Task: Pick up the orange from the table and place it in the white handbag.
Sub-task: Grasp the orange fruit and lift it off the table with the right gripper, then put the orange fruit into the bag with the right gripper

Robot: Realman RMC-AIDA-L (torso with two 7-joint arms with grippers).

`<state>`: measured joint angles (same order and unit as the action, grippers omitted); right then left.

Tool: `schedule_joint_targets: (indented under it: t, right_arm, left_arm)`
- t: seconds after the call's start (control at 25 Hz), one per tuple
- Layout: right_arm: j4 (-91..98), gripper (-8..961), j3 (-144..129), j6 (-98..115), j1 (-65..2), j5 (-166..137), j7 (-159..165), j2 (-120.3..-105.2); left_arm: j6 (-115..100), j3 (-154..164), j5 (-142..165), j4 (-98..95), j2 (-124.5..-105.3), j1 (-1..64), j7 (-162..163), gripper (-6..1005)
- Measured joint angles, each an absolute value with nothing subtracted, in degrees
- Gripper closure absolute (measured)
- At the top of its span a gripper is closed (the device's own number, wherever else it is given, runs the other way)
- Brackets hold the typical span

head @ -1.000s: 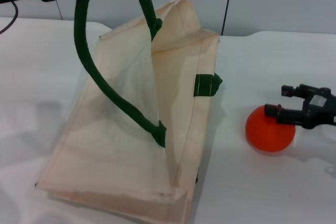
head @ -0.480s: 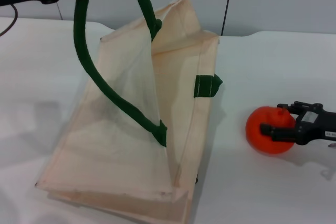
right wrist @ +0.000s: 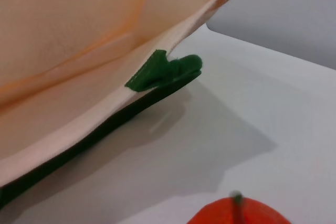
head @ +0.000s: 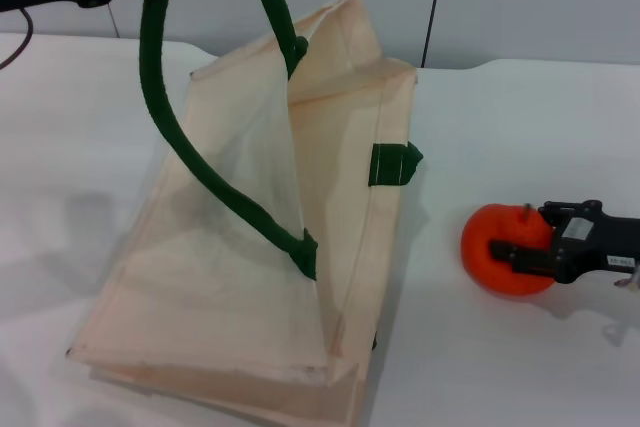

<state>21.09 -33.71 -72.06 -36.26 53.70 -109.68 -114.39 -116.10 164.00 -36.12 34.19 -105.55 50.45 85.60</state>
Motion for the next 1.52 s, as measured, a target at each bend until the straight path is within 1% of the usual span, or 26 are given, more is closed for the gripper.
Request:
schedule_joint_targets:
  t: [0.16,0.28,0.72,0.84,0.96,1.4,1.52]
  right_arm:
    - [21.1,284,-34.62,-72.09,-36.4,53.68,-109.72,-114.38]
    - [21.1,367,-34.69,-72.12,-36.53,53.7,-109.76,-114.37]
    - [23.96,415,-29.51,-73.61,-36.63,54.18,-110.17,-113.75]
    - [24.14,442,-27.94,-74.08,-36.66,54.25,-110.23,-113.25]
    - [25.08,471,-27.31,-75.24,-36.75,54.89,-110.28,-113.1]
    - [26.27,575,-27.66,-84.51,-38.23,66.78,-113.15,-113.63]
    - [25.82,600,-28.83,-88.45,-39.97,66.35,-114.19,-114.31]
  left_arm:
    - [-116.1,164.0,-36.12,34.1,-105.55,50.47,85.6,848]
    - [-116.1,164.0,-36.12,34.06,-105.56,50.46,85.6,847]
    - [-116.03,164.0,-37.32,34.1,-105.53,50.07,85.35,844]
    - [-116.01,164.0,-37.35,34.1,-105.53,50.07,85.31,844]
    - [-116.01,164.0,-37.36,34.1,-105.54,50.09,85.24,843]
    - [-116.01,164.01,-37.36,34.07,-105.56,50.39,85.21,840]
    - [-115.75,164.01,-37.27,34.06,-105.56,50.38,85.16,840]
